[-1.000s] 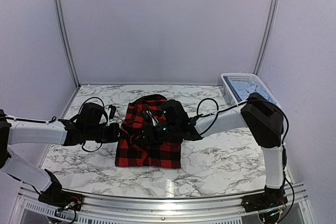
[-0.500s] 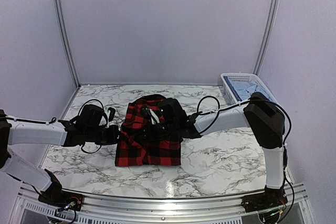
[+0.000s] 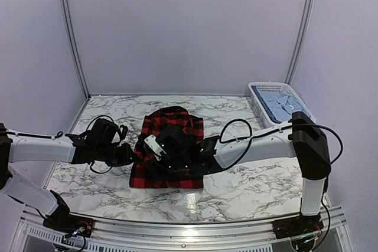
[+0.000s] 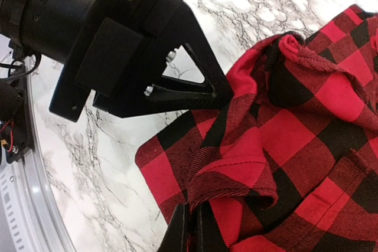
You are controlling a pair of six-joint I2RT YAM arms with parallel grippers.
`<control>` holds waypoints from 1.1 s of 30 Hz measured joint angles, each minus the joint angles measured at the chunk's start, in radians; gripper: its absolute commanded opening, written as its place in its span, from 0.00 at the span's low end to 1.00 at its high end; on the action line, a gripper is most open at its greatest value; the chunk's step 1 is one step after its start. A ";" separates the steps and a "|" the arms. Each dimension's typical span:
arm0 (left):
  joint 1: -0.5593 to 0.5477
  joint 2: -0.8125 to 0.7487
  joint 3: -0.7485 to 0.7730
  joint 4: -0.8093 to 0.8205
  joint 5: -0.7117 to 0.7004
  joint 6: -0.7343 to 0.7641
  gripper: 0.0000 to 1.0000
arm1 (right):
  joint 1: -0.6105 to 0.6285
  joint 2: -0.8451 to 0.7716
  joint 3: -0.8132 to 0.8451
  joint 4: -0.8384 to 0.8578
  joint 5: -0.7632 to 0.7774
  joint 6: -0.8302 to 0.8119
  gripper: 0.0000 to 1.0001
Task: Fold and stack the long sleeve shirts
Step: Smooth out the 2/3-rectangle-folded shirt at the center of the board.
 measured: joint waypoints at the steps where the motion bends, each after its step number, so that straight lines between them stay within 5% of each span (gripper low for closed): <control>1: 0.000 0.000 0.001 -0.005 0.000 -0.002 0.17 | 0.005 0.001 0.000 -0.003 0.014 -0.011 0.06; 16: -0.002 -0.101 0.049 -0.091 0.067 -0.021 0.23 | 0.010 0.041 -0.037 0.024 0.044 -0.058 0.38; 33: -0.077 0.105 0.156 -0.060 0.121 -0.022 0.48 | 0.010 -0.048 -0.206 0.156 0.039 -0.073 0.45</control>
